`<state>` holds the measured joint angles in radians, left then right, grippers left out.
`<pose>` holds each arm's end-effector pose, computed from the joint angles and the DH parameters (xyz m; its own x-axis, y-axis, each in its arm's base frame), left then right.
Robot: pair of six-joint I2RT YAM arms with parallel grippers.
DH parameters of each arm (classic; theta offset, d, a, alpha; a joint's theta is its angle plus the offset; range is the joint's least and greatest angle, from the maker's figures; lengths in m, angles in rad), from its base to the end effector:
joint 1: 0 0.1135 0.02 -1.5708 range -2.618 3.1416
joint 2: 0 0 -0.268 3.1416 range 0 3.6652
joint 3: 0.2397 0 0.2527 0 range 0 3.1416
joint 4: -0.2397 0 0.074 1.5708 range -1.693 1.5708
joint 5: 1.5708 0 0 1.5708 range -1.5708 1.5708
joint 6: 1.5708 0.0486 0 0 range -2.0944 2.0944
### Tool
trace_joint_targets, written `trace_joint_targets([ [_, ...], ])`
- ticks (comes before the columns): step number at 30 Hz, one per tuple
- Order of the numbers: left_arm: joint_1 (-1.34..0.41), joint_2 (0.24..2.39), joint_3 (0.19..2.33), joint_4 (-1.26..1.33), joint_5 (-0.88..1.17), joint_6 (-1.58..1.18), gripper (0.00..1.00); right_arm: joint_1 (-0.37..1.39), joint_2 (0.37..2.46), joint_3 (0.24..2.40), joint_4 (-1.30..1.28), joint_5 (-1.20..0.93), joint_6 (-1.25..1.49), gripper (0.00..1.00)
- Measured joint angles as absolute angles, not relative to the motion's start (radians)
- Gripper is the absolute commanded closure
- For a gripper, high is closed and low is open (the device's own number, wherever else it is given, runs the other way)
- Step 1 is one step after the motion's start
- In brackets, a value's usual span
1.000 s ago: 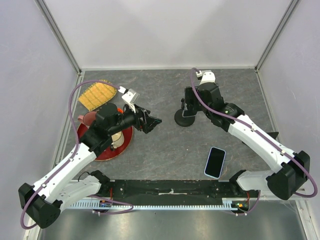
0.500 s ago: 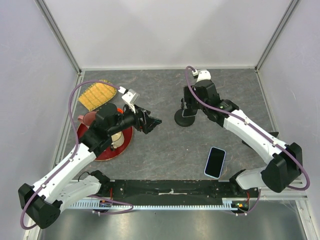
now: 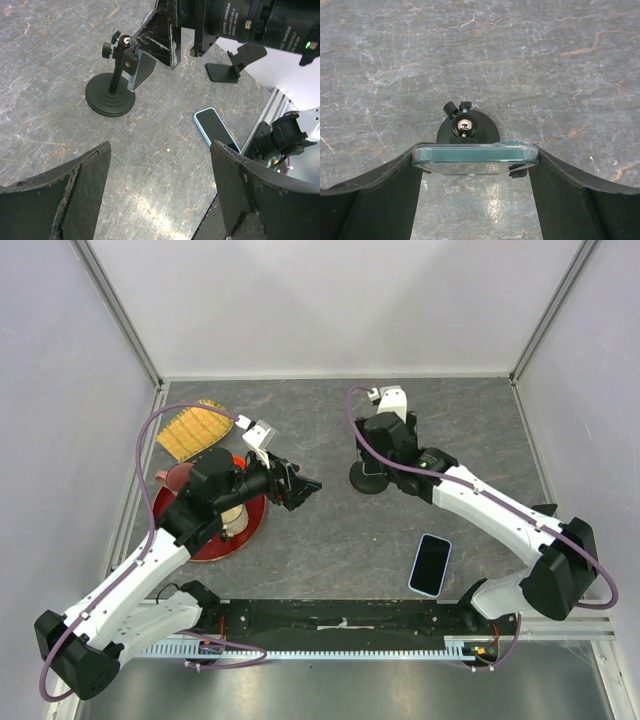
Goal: Place the phone on the phone stand
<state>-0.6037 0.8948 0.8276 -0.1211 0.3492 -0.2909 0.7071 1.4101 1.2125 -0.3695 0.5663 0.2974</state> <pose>0.1707 -0.1379 0.3435 -0.3800 -0.0653 -0.9227 0.7319 0.5887 -0.3431 0.2652 0.1923 0.3269 -0.4503 -0.0595 -0.8909 -0.0755 0.9967 -0.0284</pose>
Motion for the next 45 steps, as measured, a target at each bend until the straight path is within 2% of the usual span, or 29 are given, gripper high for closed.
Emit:
trace_joint_targets([
  [7,-0.603,0.894,0.828,-0.126,0.349,-0.291,0.14,0.775,1.44,1.213,-0.364,0.743,0.3,1.0],
  [22,-0.604,0.872,0.828,-0.134,0.345,-0.289,0.14,0.66,1.47,1.293,-0.389,0.541,0.328,1.0],
  [31,-0.604,0.784,0.828,-0.167,0.213,-0.29,0.14,0.795,1.488,1.328,-0.482,0.65,0.403,1.0],
  [38,-0.603,0.612,0.828,-0.187,0.024,-0.29,0.14,0.849,1.678,1.547,-0.535,0.744,0.464,1.0],
  [45,-0.603,0.466,0.827,-0.195,-0.094,-0.29,0.15,0.847,1.986,1.929,-0.543,0.802,0.439,1.0],
])
